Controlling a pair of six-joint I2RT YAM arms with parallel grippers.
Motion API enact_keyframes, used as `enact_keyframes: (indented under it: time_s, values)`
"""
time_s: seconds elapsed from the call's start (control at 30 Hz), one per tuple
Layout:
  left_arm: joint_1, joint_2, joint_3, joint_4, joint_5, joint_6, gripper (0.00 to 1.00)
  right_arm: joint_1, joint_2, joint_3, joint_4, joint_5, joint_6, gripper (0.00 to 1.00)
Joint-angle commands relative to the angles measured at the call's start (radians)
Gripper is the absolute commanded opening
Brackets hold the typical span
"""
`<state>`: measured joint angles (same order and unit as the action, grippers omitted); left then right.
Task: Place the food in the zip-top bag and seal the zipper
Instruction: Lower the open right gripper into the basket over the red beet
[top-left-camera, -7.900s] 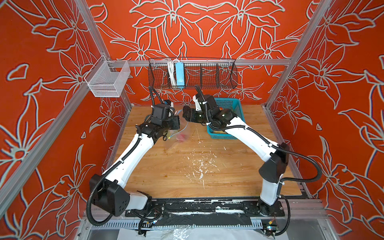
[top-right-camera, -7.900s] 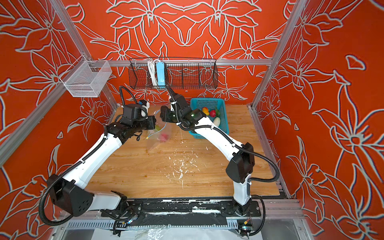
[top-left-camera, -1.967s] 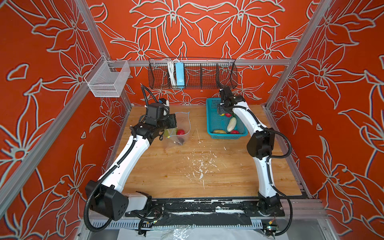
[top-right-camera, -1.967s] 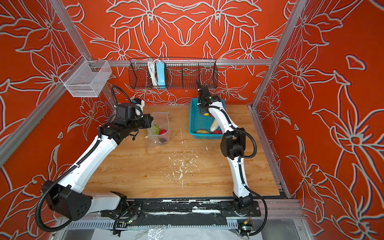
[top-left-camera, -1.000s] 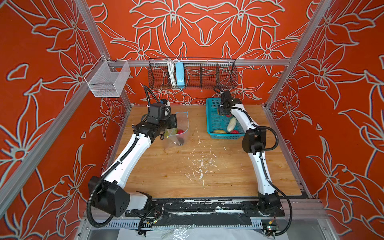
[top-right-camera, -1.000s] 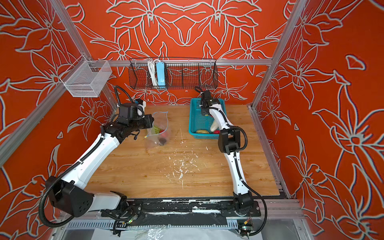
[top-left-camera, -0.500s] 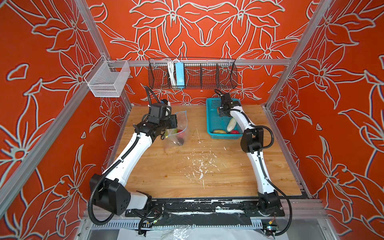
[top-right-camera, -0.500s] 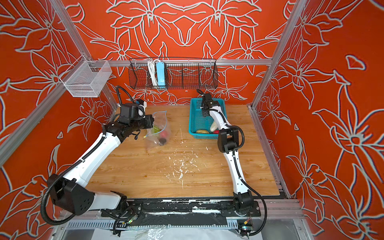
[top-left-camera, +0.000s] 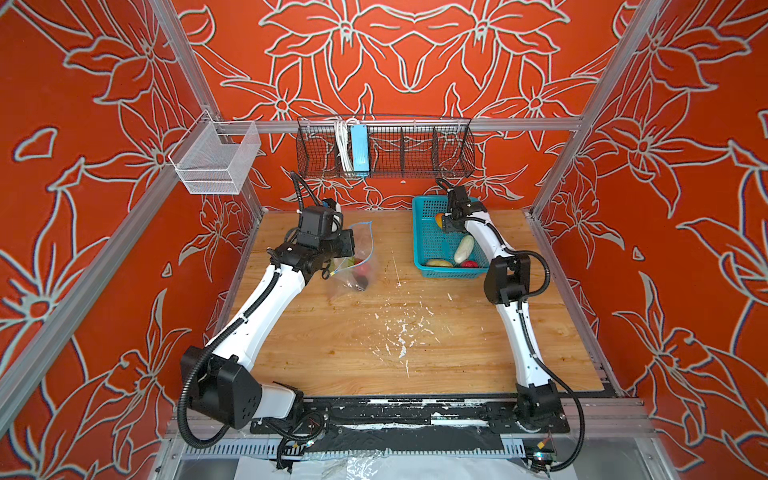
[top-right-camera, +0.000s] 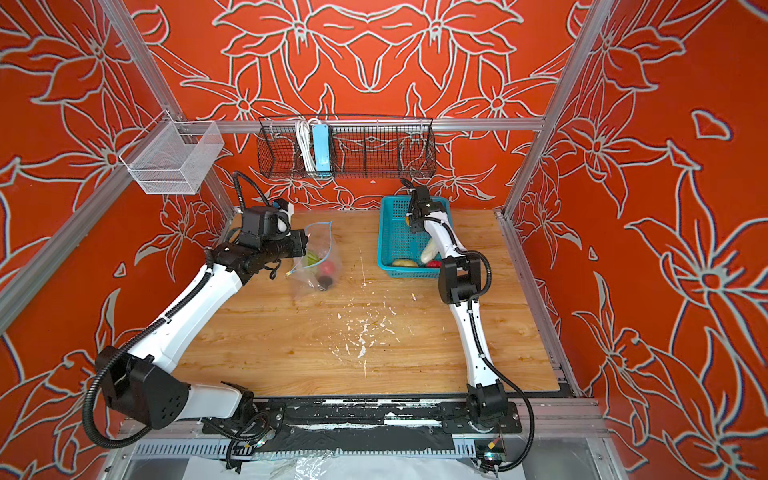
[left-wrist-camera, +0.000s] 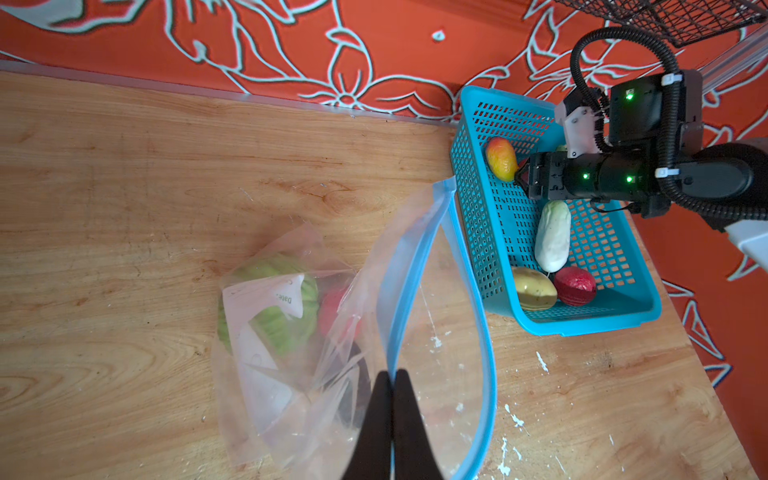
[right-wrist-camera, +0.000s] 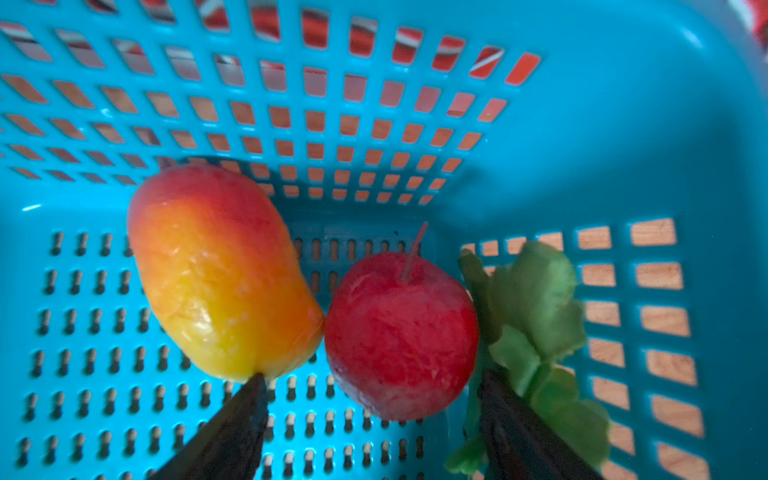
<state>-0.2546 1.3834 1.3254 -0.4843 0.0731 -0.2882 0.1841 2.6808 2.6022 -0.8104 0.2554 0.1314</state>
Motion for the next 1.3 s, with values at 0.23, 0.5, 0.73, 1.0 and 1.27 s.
enact_keyframes:
  time_s: [0.23, 0.5, 0.73, 1.0, 1.27]
  values:
    - [0.002, 0.012, 0.006, -0.004, -0.01, 0.013, 0.0, -0.064, -0.025, 0.015, 0.054, -0.163, 0.179, 0.74]
    - [0.002, 0.01, 0.007, -0.008, -0.012, 0.015, 0.0, -0.09, -0.062, -0.031, 0.096, -0.219, 0.273, 0.74]
    - [0.002, 0.007, 0.006, -0.007, -0.016, 0.017, 0.0, -0.097, -0.057, -0.03, 0.109, -0.202, 0.331, 0.74]
    - [0.002, 0.016, 0.006, -0.008, -0.016, 0.017, 0.0, -0.097, -0.069, -0.018, 0.123, -0.185, 0.383, 0.7]
    - [0.002, 0.017, 0.008, -0.008, -0.016, 0.018, 0.0, -0.097, -0.09, -0.027, 0.143, -0.155, 0.404, 0.68]
